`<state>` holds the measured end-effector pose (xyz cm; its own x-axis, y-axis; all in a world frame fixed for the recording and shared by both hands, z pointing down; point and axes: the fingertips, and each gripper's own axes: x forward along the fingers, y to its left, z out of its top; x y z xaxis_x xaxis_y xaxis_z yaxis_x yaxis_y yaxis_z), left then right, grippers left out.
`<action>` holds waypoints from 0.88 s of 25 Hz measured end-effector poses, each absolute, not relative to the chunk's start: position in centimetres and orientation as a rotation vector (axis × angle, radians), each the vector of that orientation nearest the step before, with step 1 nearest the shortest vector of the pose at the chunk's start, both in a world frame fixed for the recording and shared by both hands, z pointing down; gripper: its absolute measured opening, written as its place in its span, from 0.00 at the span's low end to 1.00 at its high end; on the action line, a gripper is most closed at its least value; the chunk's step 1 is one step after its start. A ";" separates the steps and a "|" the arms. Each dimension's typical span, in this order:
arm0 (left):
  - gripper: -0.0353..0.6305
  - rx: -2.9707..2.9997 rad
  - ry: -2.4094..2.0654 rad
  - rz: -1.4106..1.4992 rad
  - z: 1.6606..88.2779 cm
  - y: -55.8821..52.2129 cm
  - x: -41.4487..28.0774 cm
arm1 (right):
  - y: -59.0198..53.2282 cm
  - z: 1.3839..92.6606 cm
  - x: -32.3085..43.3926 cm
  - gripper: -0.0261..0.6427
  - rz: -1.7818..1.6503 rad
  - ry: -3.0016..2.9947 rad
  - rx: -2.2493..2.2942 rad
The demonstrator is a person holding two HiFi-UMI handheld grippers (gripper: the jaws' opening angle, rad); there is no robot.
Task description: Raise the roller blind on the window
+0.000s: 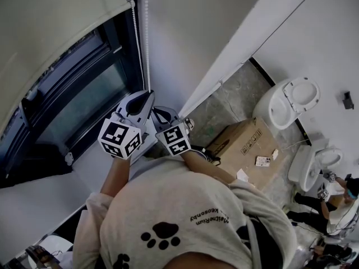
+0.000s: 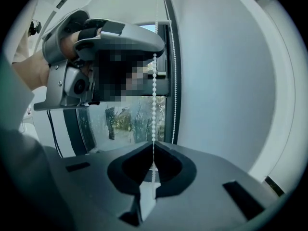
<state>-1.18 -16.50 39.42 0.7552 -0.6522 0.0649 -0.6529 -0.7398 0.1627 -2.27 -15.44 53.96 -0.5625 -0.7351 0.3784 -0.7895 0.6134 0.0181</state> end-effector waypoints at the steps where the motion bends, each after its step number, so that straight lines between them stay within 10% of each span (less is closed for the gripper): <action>1: 0.06 2.778 -1.040 0.006 39.4 -16.5 -1.1 | -15.3 53.8 -2.2 0.06 0.222 -2.493 1.219; 6: 0.06 2.781 -1.037 0.003 39.4 -16.6 -1.1 | -14.6 50.0 -1.1 0.19 0.241 -2.548 1.218; 22: 0.06 2.790 -1.031 -0.017 39.4 -16.8 -1.2 | -16.2 26.3 -1.7 0.18 -0.144 -2.869 1.329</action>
<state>-1.24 -16.81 39.43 0.7614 -0.6466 0.0472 -0.6447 -0.7475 0.1599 -1.73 -16.25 26.31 -0.6473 -0.7600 -0.0592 -0.7621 0.6434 0.0724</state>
